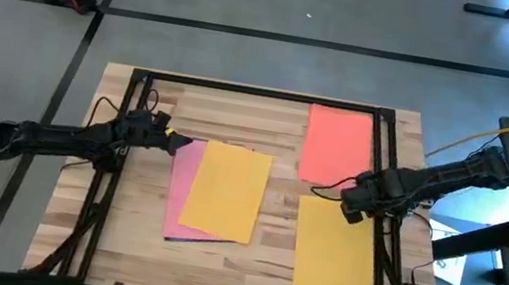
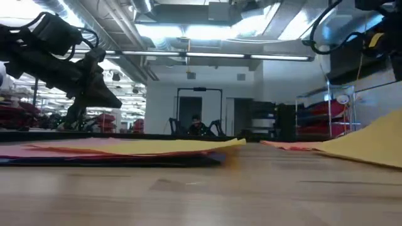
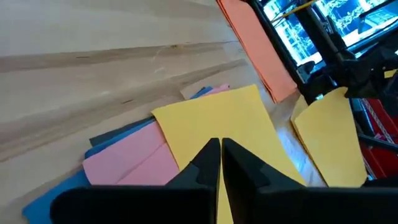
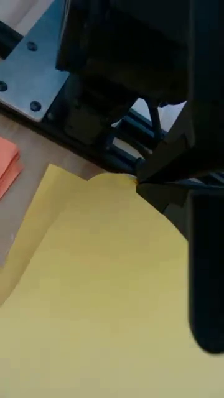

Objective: Organize paper
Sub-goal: Put all of the yellow paper at the bottom right of the table

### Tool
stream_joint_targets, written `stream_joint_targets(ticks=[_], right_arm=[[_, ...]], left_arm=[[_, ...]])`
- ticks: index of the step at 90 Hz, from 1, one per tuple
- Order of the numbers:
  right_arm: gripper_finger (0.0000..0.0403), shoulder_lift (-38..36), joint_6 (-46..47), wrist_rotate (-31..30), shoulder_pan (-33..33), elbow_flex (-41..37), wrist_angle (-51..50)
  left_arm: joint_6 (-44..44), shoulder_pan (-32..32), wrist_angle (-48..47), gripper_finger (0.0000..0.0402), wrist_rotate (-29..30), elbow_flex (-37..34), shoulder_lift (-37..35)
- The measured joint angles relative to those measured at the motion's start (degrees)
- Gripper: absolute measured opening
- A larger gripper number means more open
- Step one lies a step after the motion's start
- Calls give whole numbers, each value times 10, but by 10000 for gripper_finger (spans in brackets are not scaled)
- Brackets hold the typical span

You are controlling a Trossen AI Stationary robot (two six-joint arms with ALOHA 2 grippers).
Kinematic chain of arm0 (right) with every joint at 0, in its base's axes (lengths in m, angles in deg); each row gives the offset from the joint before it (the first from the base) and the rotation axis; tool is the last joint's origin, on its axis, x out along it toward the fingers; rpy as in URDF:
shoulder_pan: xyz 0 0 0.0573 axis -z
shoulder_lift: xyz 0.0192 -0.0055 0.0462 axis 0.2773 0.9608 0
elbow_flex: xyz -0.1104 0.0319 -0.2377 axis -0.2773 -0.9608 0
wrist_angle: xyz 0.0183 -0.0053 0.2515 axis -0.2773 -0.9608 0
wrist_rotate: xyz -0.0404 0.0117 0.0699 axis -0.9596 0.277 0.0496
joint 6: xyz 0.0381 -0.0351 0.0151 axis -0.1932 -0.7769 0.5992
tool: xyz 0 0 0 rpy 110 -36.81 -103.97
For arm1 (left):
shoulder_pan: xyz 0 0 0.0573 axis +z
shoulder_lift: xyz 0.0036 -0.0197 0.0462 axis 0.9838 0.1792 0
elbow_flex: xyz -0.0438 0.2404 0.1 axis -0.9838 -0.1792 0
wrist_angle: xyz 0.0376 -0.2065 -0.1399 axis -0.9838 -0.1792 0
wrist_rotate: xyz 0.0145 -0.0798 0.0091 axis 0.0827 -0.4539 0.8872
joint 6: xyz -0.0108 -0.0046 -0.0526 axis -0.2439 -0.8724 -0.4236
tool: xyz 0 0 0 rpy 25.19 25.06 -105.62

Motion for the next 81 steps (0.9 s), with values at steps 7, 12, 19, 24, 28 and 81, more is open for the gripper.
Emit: stream_joint_targets(ticks=[7, 12, 19, 24, 28, 81], right_arm=[[0, 0, 1, 0, 0, 0, 0], [1, 0, 5, 0, 0, 0, 0], [5, 0, 17, -1, 0, 0, -4], [13, 0, 25, -5, 0, 0, -13], [23, 0, 28, -5, 0, 0, -15], [68, 0, -16, 16, 0, 6, 195]], left_arm=[[0, 0, 0, 0, 0, 0, 0], [0, 0, 0, 0, 0, 0, 0], [0, 0, 0, 0, 1, 0, 0], [0, 0, 0, 0, 3, 0, 0], [0, 0, 0, 0, 5, 0, 0], [0, 0, 0, 0, 7, 0, 0]])
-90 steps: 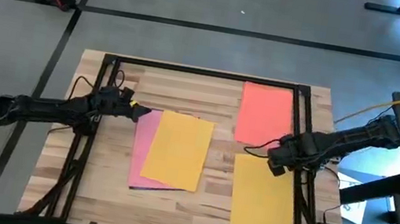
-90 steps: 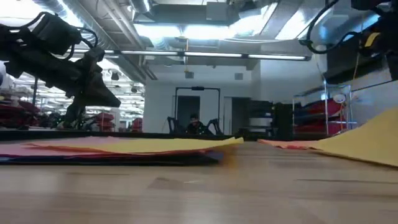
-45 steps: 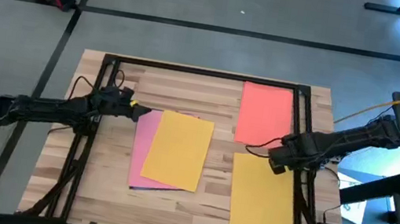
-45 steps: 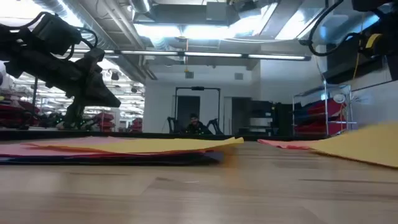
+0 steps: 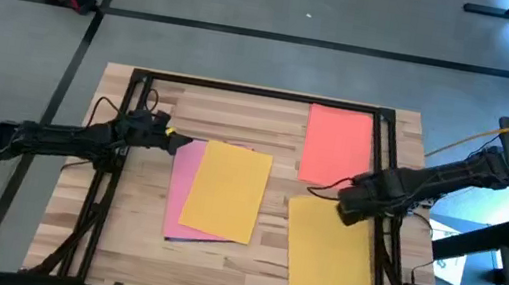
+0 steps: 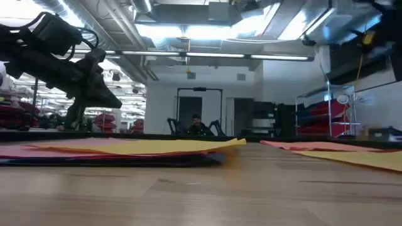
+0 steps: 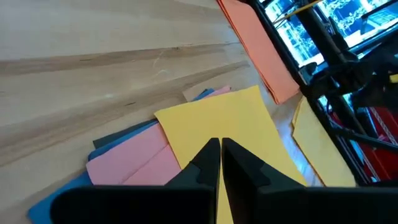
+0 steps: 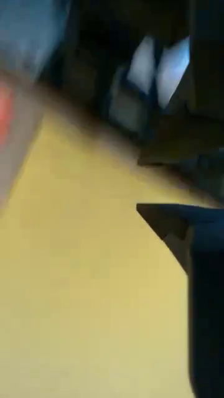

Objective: Organize paper
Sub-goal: Put all of the yellow paper at the bottom right of the table

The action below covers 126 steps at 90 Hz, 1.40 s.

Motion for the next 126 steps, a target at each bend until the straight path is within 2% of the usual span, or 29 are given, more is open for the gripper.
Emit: stream_joint_targets(ticks=[8, 13, 36, 53, 84, 126], right_arm=[[21, 20, -2, -54, 1, 2, 147], [7, 45, 3, -93, 6, 2, 205], [2, 209, 19, -123, 43, 1, 351], [1, 286, 18, -131, 63, 1, 439], [0, 338, -11, -127, 100, 1, 434], [0, 337, -9, -118, 110, 2, 386]], left_arm=[[0, 0, 0, 0, 0, 0, 0], [0, 0, 0, 0, 0, 0, 0], [-4, 0, -10, 0, 0, 0, 1], [-12, 0, -28, 0, 0, 0, 1], [-5, 0, -35, 0, 0, 0, 0], [0, 0, -42, 0, 2, 0, 0]])
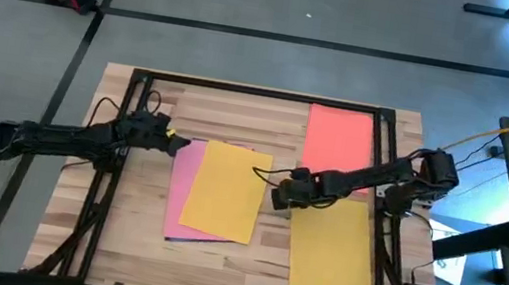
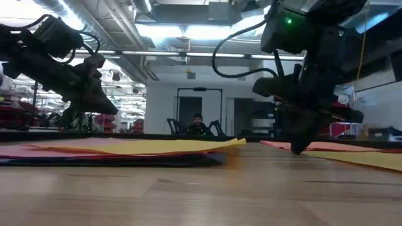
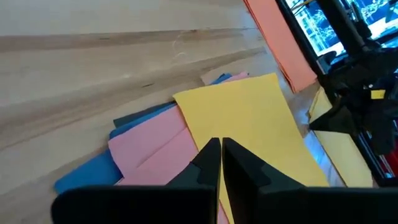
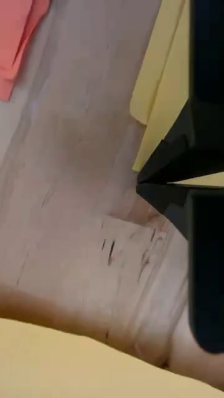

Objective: Organize paper
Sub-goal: Put all of the yellow paper at the bottom right of the table

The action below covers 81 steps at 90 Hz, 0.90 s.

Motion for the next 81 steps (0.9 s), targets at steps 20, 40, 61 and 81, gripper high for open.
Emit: stream_joint_targets(ticks=[20, 40, 61, 81], right_arm=[[0, 2, -1, -14, 0, 16, -14], [14, 2, -14, 8, 35, 37, 60], [103, 2, -77, 0, 103, 38, 151], [169, 2, -91, 11, 150, 5, 210]], left_arm=[[0, 0, 0, 0, 0, 0, 0], [-4, 0, -1, 0, 0, 0, 0], [-5, 0, -2, 0, 0, 0, 0], [-6, 0, -4, 0, 0, 0, 0]])
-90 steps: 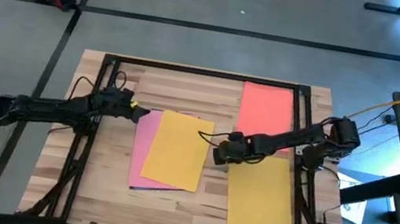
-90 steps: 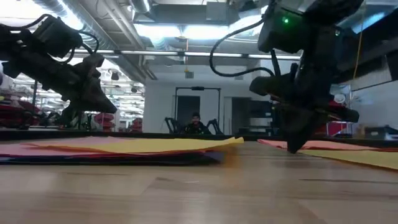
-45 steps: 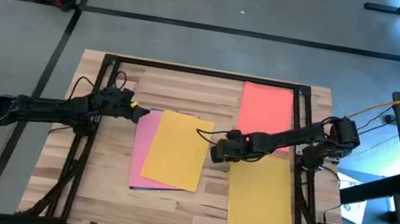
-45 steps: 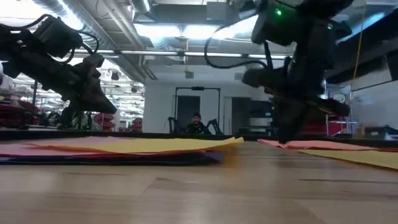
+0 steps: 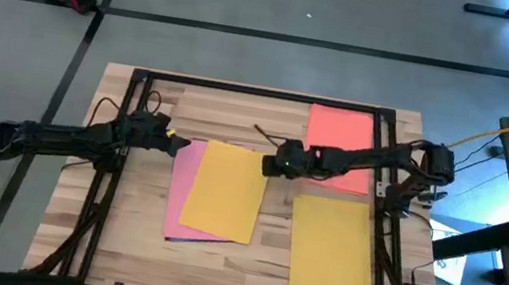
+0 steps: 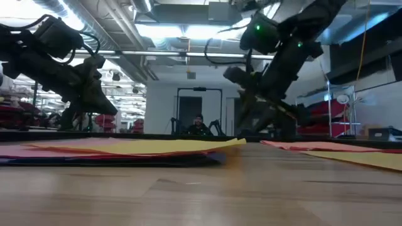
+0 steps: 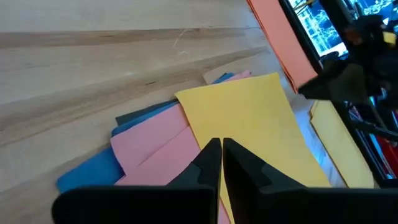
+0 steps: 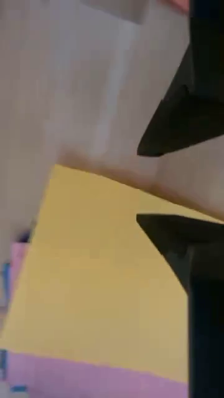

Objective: Organize paper
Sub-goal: Put all of the yellow paper at the bottom right of the table

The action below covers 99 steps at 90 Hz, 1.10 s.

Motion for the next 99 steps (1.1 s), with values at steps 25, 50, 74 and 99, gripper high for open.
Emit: stream_joint_targets(ticks=[25, 50, 74, 99], right_arm=[[175, 0, 15, 4, 19, -48, 69], [175, 74, 49, 36, 18, -54, 200], [134, 95, 60, 44, 18, -53, 221], [10, 71, 15, 59, 19, -55, 192]], left_arm=[[4, 0, 0, 0, 0, 0, 0], [3, 0, 0, 0, 0, 0, 0], [-9, 0, -2, 0, 0, 0, 0], [-11, 0, -2, 0, 0, 0, 0]])
